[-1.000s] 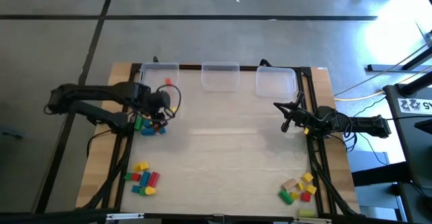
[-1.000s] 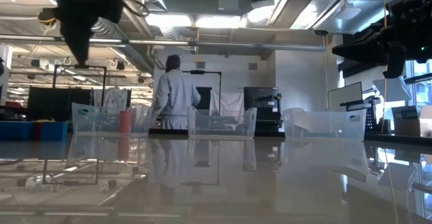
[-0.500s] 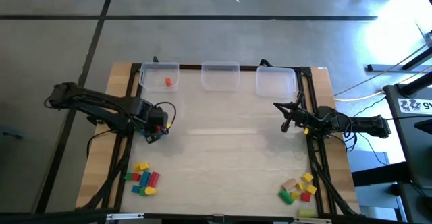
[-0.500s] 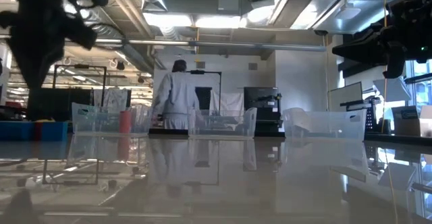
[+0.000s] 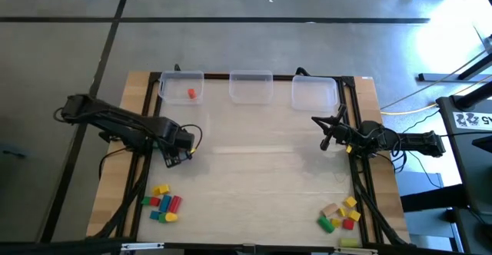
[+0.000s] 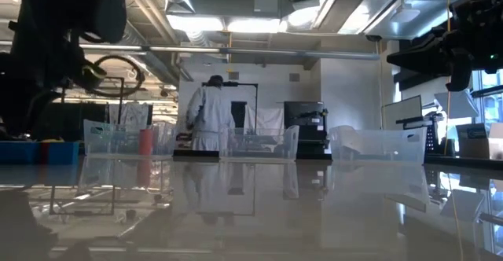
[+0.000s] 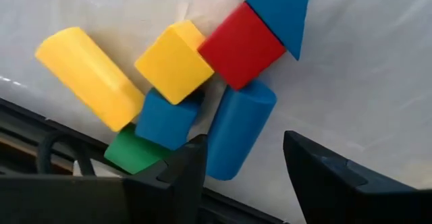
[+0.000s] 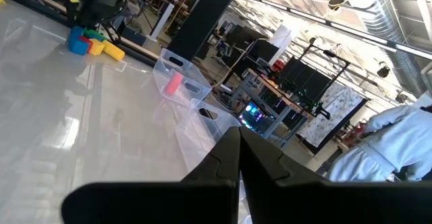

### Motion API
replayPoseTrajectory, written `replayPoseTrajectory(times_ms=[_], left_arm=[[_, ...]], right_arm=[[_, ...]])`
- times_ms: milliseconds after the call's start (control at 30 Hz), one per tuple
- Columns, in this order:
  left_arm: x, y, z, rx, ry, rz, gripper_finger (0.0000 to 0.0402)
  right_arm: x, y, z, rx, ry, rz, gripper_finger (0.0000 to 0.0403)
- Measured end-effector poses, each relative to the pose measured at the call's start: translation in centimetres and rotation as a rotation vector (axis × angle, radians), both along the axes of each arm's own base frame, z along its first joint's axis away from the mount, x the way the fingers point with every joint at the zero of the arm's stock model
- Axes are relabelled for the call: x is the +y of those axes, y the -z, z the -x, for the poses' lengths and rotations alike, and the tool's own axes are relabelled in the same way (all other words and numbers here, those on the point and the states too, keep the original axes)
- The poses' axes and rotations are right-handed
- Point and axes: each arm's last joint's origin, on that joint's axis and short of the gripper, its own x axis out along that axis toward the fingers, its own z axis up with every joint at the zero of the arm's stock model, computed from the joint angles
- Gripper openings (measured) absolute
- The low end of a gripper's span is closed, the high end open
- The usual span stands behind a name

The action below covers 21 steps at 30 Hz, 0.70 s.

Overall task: Sort blocks by size
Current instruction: Put the cylindrical blue block into the left transparent bin

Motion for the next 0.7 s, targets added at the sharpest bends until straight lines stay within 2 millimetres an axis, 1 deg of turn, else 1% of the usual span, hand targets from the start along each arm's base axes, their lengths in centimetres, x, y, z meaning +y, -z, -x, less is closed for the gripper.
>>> replayPoseTrajectory(times_ms=[433,567,700], left_arm=[[-0.2,1.9,-1.4,0.074,0.102,0.013,0.0185],[-0.2,3.0,-1.9,0.082,0.131,0.012,0.0185],[0.0,3.9,-2.2,0.122,0.111,0.021,0.0185]], right_arm=[[0.0,0.0,0.0,0.001,0.0,0.002,0.0012],[0.0,0.0,0.0,0.009,0.001,0.021,0.0012],[0.0,0.0,0.0,0.01,0.001,0.023,0.0012]])
